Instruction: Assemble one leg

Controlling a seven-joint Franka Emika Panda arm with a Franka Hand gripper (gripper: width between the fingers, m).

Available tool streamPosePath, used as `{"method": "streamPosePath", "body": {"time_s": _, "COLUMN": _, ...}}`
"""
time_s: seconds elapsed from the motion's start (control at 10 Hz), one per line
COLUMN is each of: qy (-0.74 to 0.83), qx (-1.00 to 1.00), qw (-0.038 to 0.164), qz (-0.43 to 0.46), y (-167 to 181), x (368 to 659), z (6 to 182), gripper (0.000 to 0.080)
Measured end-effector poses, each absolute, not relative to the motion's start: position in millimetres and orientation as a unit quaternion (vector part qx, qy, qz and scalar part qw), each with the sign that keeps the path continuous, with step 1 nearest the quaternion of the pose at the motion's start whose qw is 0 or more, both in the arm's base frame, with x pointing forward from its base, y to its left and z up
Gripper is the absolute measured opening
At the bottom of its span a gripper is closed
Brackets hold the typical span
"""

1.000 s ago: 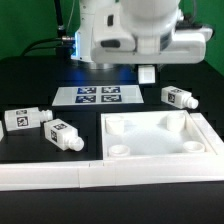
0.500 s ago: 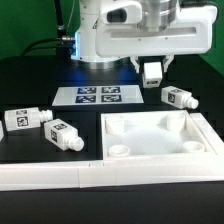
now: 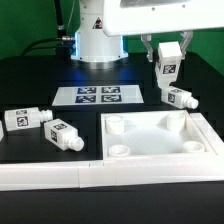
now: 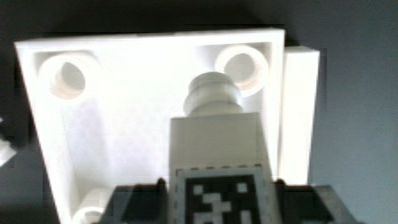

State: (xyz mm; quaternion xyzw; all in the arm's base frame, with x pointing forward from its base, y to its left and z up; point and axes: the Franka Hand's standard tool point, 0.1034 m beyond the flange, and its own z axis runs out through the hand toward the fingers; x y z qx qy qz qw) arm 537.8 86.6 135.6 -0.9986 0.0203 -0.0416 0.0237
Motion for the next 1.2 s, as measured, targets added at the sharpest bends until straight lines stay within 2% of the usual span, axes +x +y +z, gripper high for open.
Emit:
{"method": "streamPosePath", "body": {"time_s": 0.2, "qy": 0.018, "qx": -0.994, "qw": 0.027, "qz": -0.106, "y": 89, "x": 546, "z": 136.4, "gripper": 0.0284}}
{"method": "streamPosePath", "body": {"time_s": 0.5, "qy": -0.022, "qx": -0.972, "qw": 0.022, "qz": -0.234, "y": 91, "x": 593, "z": 147.2, "gripper": 0.0284}}
{"method": "streamPosePath", "body": {"time_s": 0.6, "qy": -0.030, "qx": -0.960, "qw": 0.023, "qz": -0.276, "y": 100, "x": 600, "z": 146.6, "gripper": 0.0284}}
{"method": "streamPosePath", "body": {"time_s": 1.1, "qy": -0.036, "qx": -0.956, "qw": 0.019, "qz": -0.292, "y": 100, "x": 597, "z": 140.3, "gripper": 0.0284}}
{"method": "streamPosePath", "body": {"time_s": 1.2, "qy": -0.039, "qx": -0.956, "qw": 0.017, "qz": -0.289, "y": 102, "x": 602, "z": 131.2, "gripper": 0.0284}}
